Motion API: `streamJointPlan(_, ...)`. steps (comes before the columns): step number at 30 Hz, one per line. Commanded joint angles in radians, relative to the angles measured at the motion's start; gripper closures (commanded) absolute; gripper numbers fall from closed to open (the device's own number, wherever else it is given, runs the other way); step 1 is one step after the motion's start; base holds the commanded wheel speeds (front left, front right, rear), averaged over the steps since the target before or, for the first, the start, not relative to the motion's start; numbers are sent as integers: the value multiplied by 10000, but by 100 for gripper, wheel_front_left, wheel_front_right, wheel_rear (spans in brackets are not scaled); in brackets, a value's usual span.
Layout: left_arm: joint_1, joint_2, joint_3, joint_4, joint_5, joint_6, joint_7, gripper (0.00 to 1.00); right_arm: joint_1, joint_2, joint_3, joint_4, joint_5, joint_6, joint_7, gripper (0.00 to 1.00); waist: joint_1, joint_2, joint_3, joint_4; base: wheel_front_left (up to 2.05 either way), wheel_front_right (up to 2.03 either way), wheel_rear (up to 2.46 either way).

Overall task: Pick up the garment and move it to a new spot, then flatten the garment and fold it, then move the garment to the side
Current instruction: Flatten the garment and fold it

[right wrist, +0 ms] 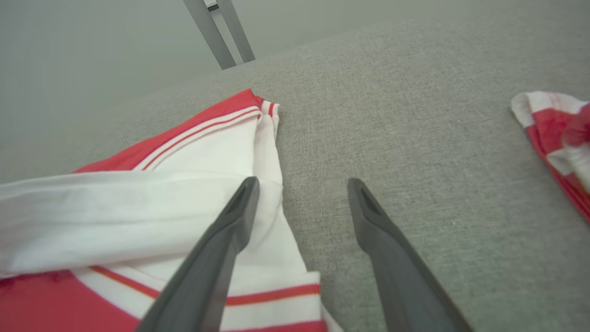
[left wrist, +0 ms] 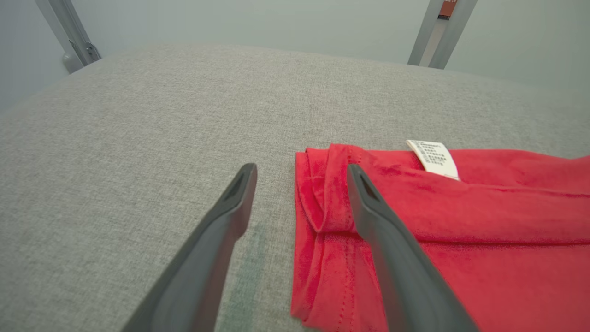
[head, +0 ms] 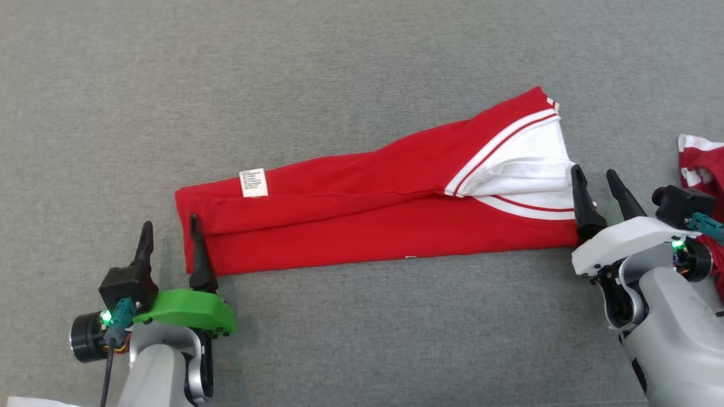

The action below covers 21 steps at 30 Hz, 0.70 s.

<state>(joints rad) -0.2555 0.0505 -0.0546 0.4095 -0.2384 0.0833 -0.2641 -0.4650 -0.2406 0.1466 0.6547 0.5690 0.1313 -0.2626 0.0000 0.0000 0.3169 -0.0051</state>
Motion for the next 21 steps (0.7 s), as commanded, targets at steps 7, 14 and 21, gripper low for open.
streamJointPlan(7, 345, 20, -555, -312, -388, 274, 7, 0, -571, -177, 461, 1392, 358, -13, 33, 0, 0, 0, -8, 974, 0, 0, 0)
streamJointPlan(14, 418, 19, -630, -329, -438, 363, 7, 0, -274, 140, 1776, 1765, 1238, 32, 501, 100, 0, 0, 20, 1118, 0, 0, 0)
streamJointPlan(21, 497, 19, -745, -241, -477, 389, 7, 0, -321, -426, 1730, 1691, 2070, -17, 118, 100, 0, 0, -308, 866, 0, 0, 0)
